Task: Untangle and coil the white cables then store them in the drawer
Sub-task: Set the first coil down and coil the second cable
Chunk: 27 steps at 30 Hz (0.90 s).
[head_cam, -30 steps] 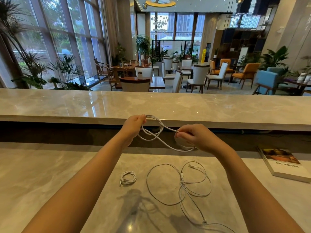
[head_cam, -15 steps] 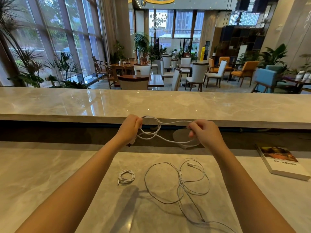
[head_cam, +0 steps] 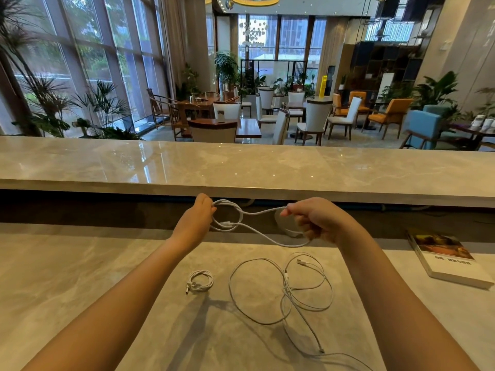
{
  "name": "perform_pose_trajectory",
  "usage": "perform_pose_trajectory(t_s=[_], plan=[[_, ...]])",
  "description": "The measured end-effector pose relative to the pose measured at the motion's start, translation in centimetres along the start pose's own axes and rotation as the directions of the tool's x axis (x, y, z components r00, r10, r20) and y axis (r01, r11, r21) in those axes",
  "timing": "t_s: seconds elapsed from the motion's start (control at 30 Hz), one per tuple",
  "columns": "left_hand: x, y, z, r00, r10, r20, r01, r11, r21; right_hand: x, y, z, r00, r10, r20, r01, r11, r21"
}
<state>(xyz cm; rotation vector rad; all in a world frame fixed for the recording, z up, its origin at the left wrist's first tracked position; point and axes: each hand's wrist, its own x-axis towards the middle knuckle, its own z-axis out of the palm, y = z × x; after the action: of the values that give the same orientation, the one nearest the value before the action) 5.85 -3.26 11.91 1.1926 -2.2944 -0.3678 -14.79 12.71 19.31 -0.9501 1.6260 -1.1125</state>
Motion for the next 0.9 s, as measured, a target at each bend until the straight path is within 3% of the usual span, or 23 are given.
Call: perform_pose_trajectory(t_s=[0.17, 0.23, 0.3, 0.4, 0.5, 0.6, 0.67, 0.77, 0.83, 0.9], plan=[[0.7, -0.3, -0.4, 0.997, -0.049, -0.055, 0.048, 0.999, -0.025, -0.6, 0.1, 0.5, 0.995, -0.086, 0.054, 0.100, 0.923, -0.371], [0.7, 0.1, -0.6, 0.991, -0.114, -0.072, 0.092, 0.964, -0.250, -0.2, 0.6, 0.9, 0.989, -0.139, 0.049, 0.146, 0.887, -0.438], [0.6, 0.9, -0.8, 0.973, -0.227, -0.046, 0.165, 0.820, -0.548, 0.7, 1.4, 1.4, 0.975, -0.222, -0.009, 0.185, 0.832, -0.522], [0.1, 2.5, -1.0, 0.946, -0.280, 0.163, 0.290, 0.503, -0.814, 2.2, 3.4, 2.6, 0.965, -0.260, -0.046, 0.193, 0.815, -0.547], [-0.5, 3.8, -1.3, 0.928, -0.216, 0.305, 0.351, 0.225, -0.909, 3.5, 5.4, 3.4, 0.965, -0.249, -0.078, 0.129, 0.717, -0.685], [-1.3, 5.2, -1.4, 0.911, -0.222, 0.349, 0.381, 0.124, -0.916, 3.9, 5.1, 3.9, 0.952, -0.268, -0.148, 0.099, 0.728, -0.678], [-1.8, 5.9, -1.2, 0.904, -0.246, 0.349, 0.388, 0.129, -0.913, 3.8, 4.6, 3.9, 0.959, -0.249, -0.139, 0.139, 0.833, -0.535], [-2.5, 6.2, -0.5, 0.924, -0.291, 0.248, 0.342, 0.340, -0.876, 2.7, 3.7, 4.1, 0.977, -0.213, 0.009, 0.212, 0.965, -0.154], [-2.7, 6.4, -0.1, 0.936, -0.319, 0.147, 0.292, 0.471, -0.832, 2.0, 3.1, 4.4, 0.972, -0.216, 0.094, 0.214, 0.976, 0.026], [-2.8, 6.7, 0.0, 0.937, -0.343, 0.057, 0.252, 0.558, -0.791, 1.4, 2.6, 4.6, 0.959, -0.250, 0.136, 0.247, 0.968, 0.033]])
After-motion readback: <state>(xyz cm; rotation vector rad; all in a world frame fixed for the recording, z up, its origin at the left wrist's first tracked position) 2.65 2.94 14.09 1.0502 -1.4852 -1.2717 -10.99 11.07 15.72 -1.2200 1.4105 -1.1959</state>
